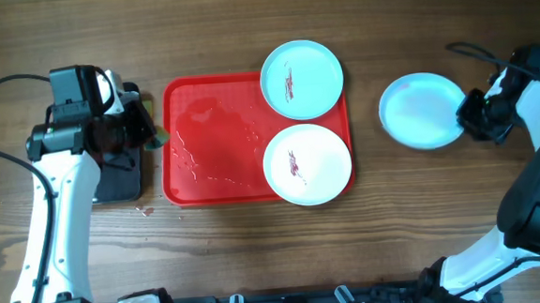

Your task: Clean dirty plates on tray and stack at the side

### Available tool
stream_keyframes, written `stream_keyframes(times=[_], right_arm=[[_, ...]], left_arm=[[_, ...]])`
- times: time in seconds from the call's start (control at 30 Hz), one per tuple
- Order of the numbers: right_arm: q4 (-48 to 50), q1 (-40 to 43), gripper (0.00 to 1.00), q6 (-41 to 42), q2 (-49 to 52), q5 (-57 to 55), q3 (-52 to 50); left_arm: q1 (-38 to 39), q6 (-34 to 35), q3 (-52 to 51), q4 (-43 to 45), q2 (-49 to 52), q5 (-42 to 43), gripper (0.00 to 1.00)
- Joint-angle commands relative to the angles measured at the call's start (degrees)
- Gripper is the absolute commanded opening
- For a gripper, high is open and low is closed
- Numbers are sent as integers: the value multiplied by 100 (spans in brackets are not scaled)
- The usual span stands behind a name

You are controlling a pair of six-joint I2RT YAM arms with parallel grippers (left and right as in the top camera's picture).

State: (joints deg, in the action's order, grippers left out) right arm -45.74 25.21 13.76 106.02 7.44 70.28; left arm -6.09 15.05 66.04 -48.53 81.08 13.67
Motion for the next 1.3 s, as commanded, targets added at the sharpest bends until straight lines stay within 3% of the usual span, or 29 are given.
stream_keyframes(times=[0.0,0.17,0.3,0.43,0.63,0.87,1.13,1.23,1.27], right_arm=[[-31,-15,38,-39,35,181,37],[-1725,-334,39,-793,-350,1663,1606],[-2153,-1320,39,-782,-610,1659,1639],[-1908,-2605,38,-422,-599,1213,890],[-1191,-3805,33,234,-595,592,-278],[-713,-4190,29,280,-595,109,-852],[-457,-4645,9,599,-592,-155,-855],[-269,-4887,4,1067,-592,-151,-855],[-87,-5104,4,1604,-581,-155,-855]], left_arm=[[24,-122,269,-164,-116,-111,4],[26,-142,304,-367,-116,-116,4],[26,-136,304,-363,-116,-114,4],[24,-138,304,-363,-116,-166,4],[26,-138,304,-367,-116,-293,4],[26,-138,304,-367,-116,-286,4],[24,-136,304,-407,-116,-286,4],[24,-136,304,-407,-116,-284,4],[24,-136,304,-407,-116,-282,4]])
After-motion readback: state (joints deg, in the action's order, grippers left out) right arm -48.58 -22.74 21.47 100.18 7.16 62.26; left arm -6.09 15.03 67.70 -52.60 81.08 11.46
